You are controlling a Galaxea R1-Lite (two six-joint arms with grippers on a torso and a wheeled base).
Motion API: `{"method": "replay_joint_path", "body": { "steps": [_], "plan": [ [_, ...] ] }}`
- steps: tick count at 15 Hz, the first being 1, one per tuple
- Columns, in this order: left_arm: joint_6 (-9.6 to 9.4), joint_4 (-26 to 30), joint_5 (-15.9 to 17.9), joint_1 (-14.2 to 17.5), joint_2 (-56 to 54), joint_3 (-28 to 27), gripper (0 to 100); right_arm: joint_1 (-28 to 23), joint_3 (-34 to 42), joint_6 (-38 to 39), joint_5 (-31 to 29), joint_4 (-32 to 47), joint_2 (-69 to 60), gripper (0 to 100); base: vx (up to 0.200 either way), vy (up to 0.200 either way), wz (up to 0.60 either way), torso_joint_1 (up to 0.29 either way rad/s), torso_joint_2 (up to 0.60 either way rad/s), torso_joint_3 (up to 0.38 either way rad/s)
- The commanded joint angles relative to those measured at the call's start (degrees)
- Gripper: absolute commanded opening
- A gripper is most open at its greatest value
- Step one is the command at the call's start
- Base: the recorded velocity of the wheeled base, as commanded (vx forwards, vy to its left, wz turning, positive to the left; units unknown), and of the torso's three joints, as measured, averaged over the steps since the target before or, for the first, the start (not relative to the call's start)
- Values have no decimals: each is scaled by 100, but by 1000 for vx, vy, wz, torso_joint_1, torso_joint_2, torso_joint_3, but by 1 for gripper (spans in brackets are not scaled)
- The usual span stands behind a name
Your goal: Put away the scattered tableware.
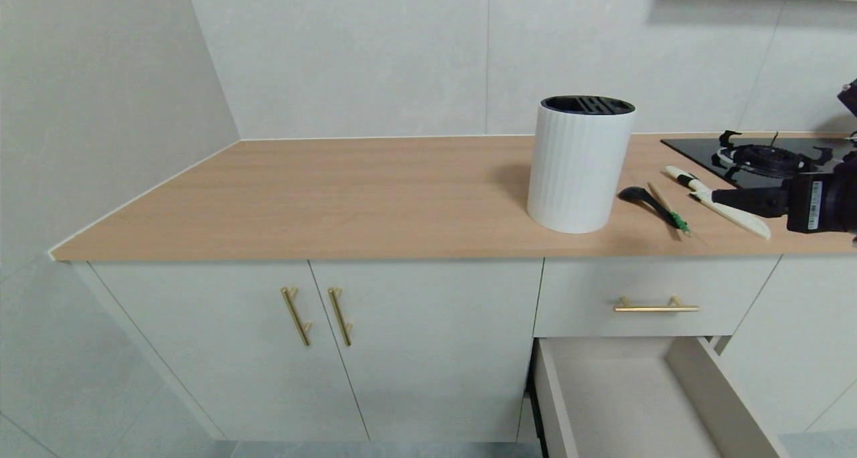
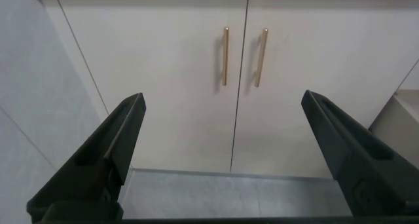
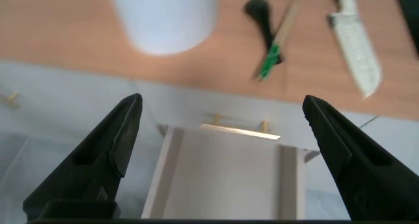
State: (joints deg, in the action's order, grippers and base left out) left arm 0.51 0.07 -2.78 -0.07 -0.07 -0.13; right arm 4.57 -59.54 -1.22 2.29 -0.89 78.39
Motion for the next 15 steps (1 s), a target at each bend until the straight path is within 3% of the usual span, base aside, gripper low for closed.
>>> {"method": "replay_joint_path", "body": {
  "steps": [1,3,5,15],
  "plan": [
    [2,1,-3,-1,7,-4,100,-237,-1200,368,-431,678,1381,100,0,0,0,0,0,0],
    [2,-7,-3,-1,7,5,100,-237,-1816,939,-572,994,2137,100,0,0,0,0,0,0],
    [2,1,-3,-1,7,-4,100,-255,-2000,992,-748,1109,2471,100,0,0,0,0,0,0],
    [2,1,-3,-1,7,5,100,-202,-2290,1264,-994,1249,2990,100,0,0,0,0,0,0]
  ]
}}
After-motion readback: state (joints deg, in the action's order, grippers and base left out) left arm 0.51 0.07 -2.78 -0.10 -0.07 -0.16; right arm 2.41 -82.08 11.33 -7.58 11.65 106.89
